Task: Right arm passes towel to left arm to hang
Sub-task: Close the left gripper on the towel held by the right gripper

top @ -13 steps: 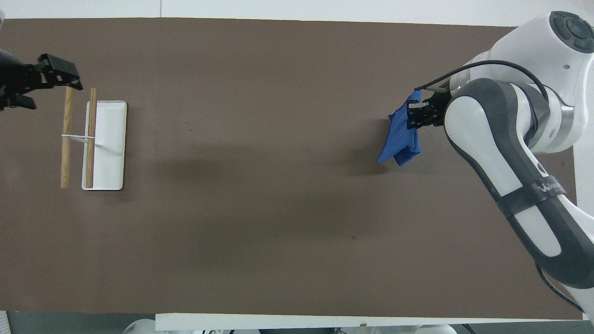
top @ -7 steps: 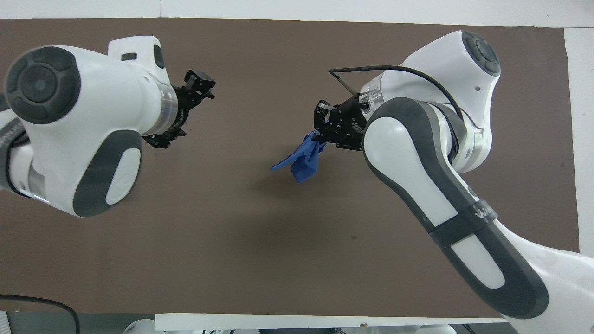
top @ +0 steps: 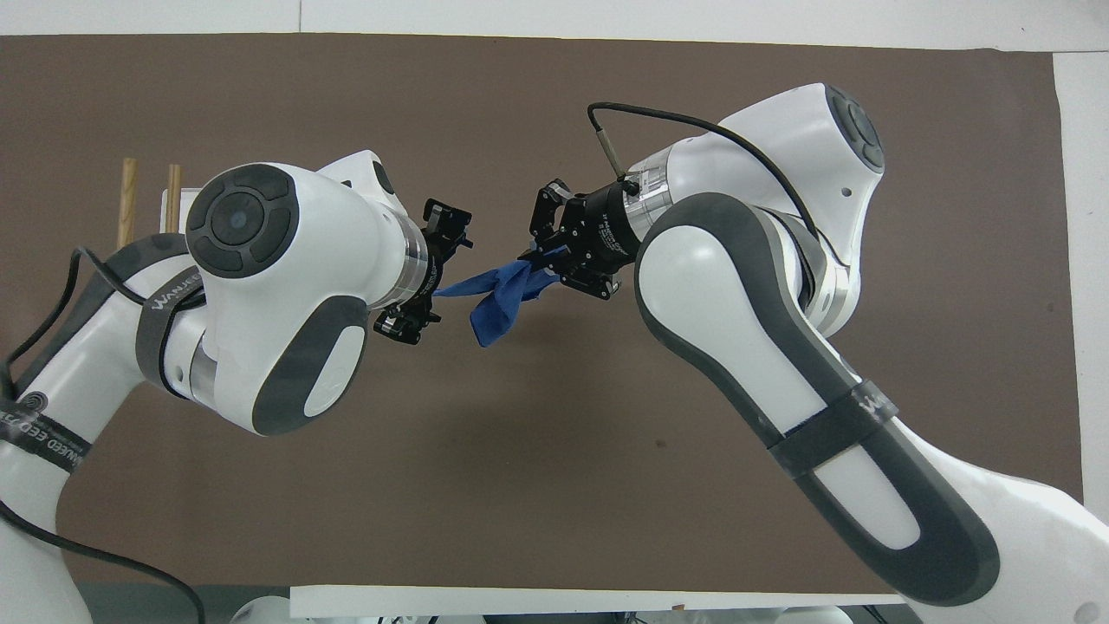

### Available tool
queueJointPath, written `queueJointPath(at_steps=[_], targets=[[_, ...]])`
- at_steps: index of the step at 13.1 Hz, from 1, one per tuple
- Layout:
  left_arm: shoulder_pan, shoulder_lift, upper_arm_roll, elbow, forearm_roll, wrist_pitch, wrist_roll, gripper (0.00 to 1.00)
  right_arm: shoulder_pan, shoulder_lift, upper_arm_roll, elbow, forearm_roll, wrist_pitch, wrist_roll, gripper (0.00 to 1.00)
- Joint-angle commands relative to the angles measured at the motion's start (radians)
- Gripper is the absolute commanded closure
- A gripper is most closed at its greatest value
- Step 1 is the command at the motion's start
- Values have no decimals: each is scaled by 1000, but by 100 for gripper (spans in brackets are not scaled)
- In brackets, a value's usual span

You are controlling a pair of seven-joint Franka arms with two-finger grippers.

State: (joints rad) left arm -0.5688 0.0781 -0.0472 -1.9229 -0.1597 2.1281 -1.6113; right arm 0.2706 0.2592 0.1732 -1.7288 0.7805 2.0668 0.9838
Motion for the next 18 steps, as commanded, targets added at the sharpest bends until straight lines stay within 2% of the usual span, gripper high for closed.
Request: queueJointPath(at_steps=[1,2,3,9,13,15,16,18], targets=[[-13,-18,18,-37,-15,29,-18,37,-1,-3,5,-14,29,19,9,100],[-11,-18,18,-36,-15,30,-13,47,1,-4,5,-21,29,19,9,100],[-11,-17,18,-36,-15,30,5,50,1,-5,3,-23,29,19,9,100],[1,-21,21,-45,-15,10,65,51,1,-6,3,-25,29,21,7,100],[0,-29,23,-64,-12,-4,108,65,4,-6,5,-28,28,47,9,100],[1,-28,23,-64,-9,-4,140,68,4,-6,3,-32,28,47,9,100],[1,-27,24,-64,-9,-4,163,71,4,-6,5,-32,28,47,9,100],[1,-29,24,-62,-9,-7,162,90,4,-8,5,-32,28,47,9,100]])
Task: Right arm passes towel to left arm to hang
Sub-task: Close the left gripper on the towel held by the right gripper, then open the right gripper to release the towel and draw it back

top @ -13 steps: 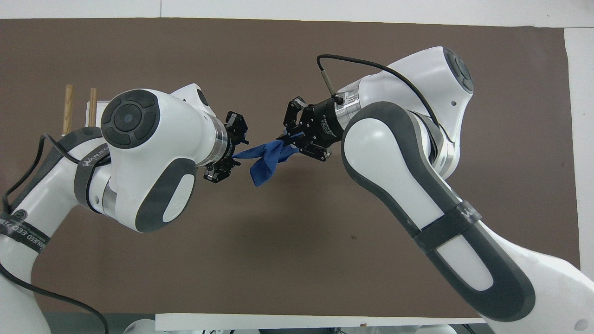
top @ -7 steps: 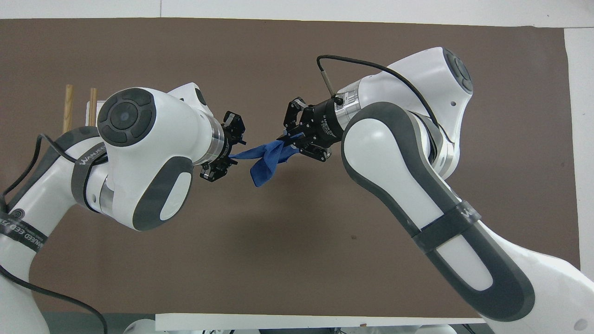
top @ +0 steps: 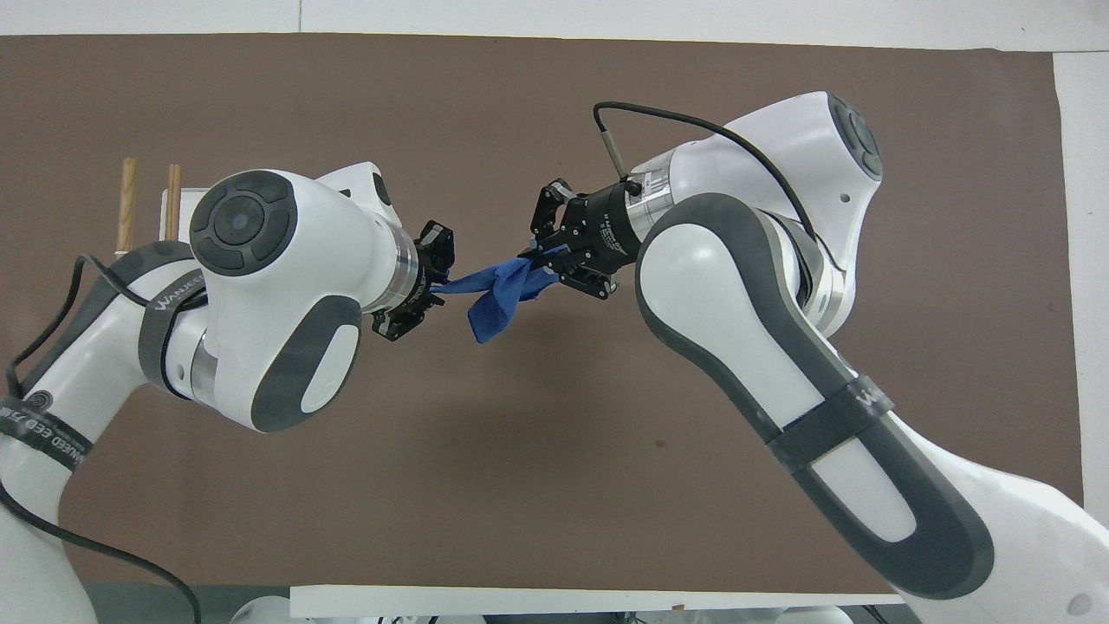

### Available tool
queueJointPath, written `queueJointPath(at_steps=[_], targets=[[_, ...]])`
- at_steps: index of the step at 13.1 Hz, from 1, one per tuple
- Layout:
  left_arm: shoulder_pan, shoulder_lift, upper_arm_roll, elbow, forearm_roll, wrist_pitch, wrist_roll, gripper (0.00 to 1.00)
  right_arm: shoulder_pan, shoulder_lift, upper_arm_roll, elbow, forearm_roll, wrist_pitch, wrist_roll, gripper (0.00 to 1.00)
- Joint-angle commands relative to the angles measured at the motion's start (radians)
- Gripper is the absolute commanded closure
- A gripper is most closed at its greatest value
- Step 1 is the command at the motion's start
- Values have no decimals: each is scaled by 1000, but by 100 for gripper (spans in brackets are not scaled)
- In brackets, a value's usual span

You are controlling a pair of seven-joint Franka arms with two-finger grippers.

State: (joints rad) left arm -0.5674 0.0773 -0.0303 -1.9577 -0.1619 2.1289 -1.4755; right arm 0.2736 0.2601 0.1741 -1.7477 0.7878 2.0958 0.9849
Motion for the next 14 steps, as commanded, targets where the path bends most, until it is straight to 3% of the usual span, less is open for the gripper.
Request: queueJointPath(at_steps=[1,6,7,8,9,12,14], targets=[[-2,-27,7,-27,-7,-12,26,98,1,-7,4,-13,21,18,8,100],[0,-24,9,-17,5,-10,23,100,1,-7,4,-13,21,20,8,97],[0,-24,9,-17,7,-10,23,100,1,-7,4,-12,21,20,8,86],[0,-24,9,-17,19,-7,23,100,-1,-7,2,-10,11,20,-5,47],[0,-24,9,-17,21,-9,24,100,-1,-7,1,-6,-16,18,-18,0],[1,-19,9,-1,24,-15,26,100,-13,-24,1,8,-267,13,-116,0],[7,-8,10,87,48,-71,27,100,-34,-41,-4,10,-440,-6,-217,0]])
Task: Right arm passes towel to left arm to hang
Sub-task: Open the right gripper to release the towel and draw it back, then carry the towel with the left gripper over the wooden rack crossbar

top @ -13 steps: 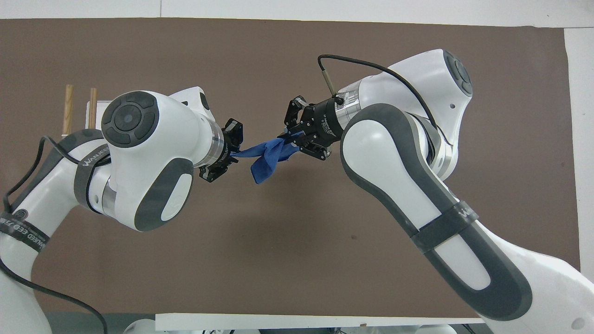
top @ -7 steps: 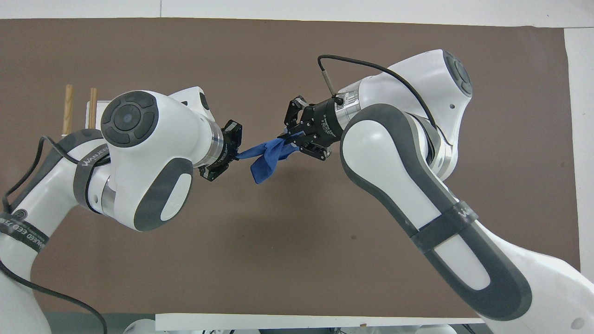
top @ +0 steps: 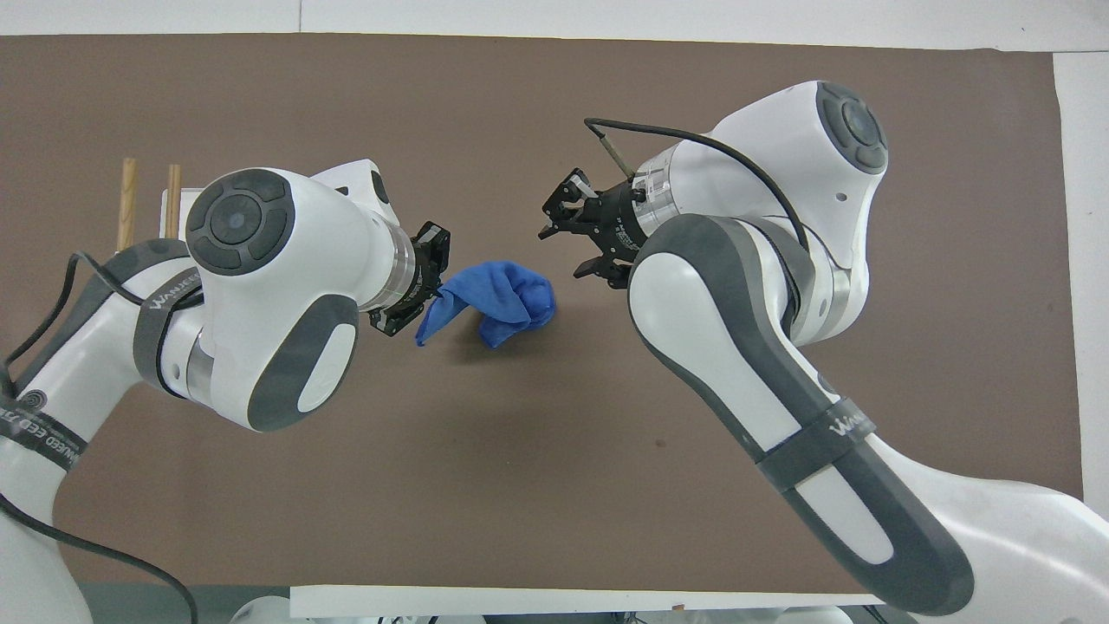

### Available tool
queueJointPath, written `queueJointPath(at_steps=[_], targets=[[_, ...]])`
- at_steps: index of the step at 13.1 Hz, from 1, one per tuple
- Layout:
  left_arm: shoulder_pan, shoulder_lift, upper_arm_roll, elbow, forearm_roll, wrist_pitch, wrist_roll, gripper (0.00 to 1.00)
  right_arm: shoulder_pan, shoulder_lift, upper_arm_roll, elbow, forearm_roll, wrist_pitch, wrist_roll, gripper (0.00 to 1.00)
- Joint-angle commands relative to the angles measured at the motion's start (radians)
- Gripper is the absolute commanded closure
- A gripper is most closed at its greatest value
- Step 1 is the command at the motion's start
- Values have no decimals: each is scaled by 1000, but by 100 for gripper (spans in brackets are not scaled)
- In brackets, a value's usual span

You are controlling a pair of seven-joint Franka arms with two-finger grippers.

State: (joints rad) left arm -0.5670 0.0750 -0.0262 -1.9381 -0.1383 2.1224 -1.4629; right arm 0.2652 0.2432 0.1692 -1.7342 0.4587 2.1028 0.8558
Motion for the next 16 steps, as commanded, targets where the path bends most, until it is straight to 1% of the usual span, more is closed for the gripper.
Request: queueJointPath(at_steps=[1,2,3,5,7,9,10,11,13,14,15,16], targets=[[24,-3,6,118,28,-99,16,100,-55,-31,3,-4,-179,-26,-136,0],[35,-1,6,164,29,-125,18,100,-78,-38,1,-2,-236,-35,-185,0],[50,-4,8,201,38,-145,19,100,-111,-50,0,4,-295,-68,-245,0],[88,-14,6,263,133,-191,68,100,-180,-73,0,47,-429,-197,-415,0],[126,-18,9,315,240,-276,145,100,-251,-97,0,102,-512,-329,-556,0],[131,-30,9,335,398,-407,197,99,-328,-126,-2,174,-543,-470,-688,0],[133,-44,9,323,472,-454,222,99,-355,-142,-2,214,-569,-525,-731,0],[166,-49,14,308,527,-469,251,99,-381,-153,-2,264,-586,-587,-760,0],[251,-55,14,277,560,-434,308,99,-415,-156,-4,370,-591,-723,-794,0],[309,-76,14,222,562,-362,350,99,-415,-162,-4,393,-606,-768,-813,0],[364,-105,15,134,575,-231,389,99,-417,-185,-2,394,-620,-783,-869,0],[416,-118,14,87,592,-134,416,100,-417,-193,-2,384,-620,-809,-915,0]])
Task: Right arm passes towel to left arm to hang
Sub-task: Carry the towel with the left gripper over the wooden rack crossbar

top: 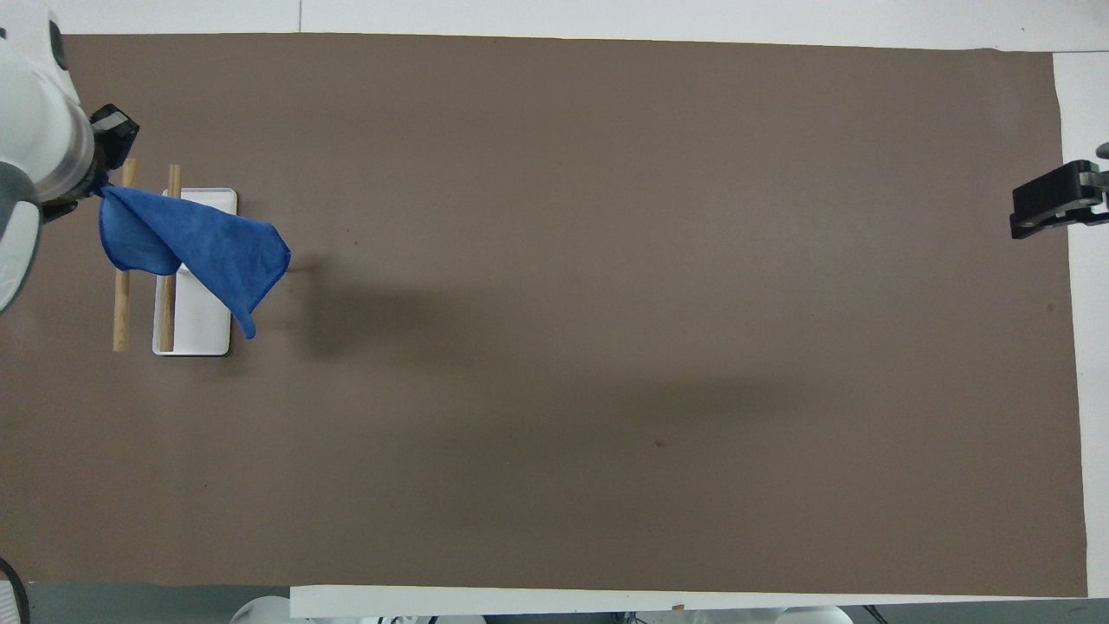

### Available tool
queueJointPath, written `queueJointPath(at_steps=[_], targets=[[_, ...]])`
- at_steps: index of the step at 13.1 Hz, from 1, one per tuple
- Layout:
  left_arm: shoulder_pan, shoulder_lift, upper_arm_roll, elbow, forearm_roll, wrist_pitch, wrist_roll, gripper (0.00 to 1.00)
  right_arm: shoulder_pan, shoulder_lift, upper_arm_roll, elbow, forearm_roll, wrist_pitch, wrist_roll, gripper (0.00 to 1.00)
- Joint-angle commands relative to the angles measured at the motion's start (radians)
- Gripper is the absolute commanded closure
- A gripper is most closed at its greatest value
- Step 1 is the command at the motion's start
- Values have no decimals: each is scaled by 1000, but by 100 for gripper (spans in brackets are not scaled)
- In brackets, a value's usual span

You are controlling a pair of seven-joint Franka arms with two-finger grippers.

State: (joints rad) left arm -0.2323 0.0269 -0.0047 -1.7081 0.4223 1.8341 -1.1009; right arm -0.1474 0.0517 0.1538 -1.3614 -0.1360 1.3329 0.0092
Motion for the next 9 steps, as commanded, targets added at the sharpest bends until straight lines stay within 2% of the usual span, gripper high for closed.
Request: queueJointPath(at_steps=[1,3,5,6,7,8,9], targets=[[128,-73,-9,-163,32,209,96,100,0,-3,15,7,-17,-69,-66,0],[212,-71,-9,-204,32,317,202,100,-1,-45,18,-63,-8,-78,-61,0],[287,-71,-8,-270,32,454,248,100,34,-87,-5,-93,1,-66,-55,0],[313,-71,-9,-289,32,482,281,100,49,-99,-20,-106,6,-48,-55,0],[324,-71,-8,-324,32,507,294,100,102,-104,-93,-116,18,-46,-52,0],[329,-73,-6,-381,33,566,294,99,127,-105,-133,-117,32,-44,-52,0],[344,-73,-6,-419,41,603,300,99,126,-105,-137,-119,36,-46,-52,0]])
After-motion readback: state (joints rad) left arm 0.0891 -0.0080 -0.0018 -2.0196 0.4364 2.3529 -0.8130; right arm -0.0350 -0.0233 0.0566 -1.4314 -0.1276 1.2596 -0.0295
